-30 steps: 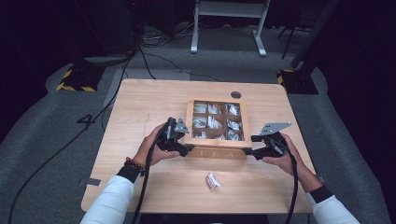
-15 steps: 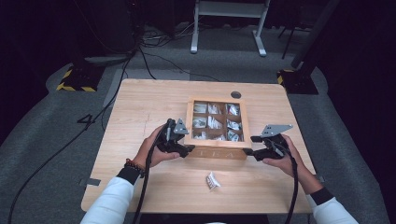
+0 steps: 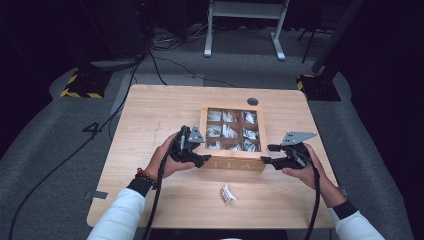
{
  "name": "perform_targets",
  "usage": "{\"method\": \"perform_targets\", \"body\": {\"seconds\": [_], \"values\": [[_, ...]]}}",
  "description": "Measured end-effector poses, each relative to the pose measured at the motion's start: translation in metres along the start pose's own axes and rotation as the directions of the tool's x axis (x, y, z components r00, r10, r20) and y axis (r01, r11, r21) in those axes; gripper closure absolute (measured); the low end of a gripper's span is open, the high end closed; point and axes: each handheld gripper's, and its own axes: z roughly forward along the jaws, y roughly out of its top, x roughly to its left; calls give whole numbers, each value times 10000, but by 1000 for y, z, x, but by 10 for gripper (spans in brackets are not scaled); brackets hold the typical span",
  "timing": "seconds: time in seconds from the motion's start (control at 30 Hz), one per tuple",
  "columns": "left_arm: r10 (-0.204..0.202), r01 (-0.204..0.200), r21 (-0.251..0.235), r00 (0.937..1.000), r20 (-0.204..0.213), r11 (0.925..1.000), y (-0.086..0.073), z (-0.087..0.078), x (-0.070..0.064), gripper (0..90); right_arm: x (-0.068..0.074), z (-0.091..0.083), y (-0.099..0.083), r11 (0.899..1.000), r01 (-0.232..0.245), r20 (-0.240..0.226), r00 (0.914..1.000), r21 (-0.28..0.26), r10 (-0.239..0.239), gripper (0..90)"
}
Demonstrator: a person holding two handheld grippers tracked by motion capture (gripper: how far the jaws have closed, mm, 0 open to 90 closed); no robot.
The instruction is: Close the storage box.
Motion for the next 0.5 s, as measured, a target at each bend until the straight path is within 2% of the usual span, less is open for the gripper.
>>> {"method": "perform_targets", "body": {"seconds": [0.17, 0.5], "values": [[10, -11, -53, 9999, -136, 10000, 1, -2, -1, 275, 1, -1, 1, 9999, 69, 74, 9999, 80, -69, 436], [-18, 15, -49, 9981, -613, 10000, -6, -22, -1, 208, 4, -14, 4, 9991, 429, 361, 9984, 8, -429, 350]]}}
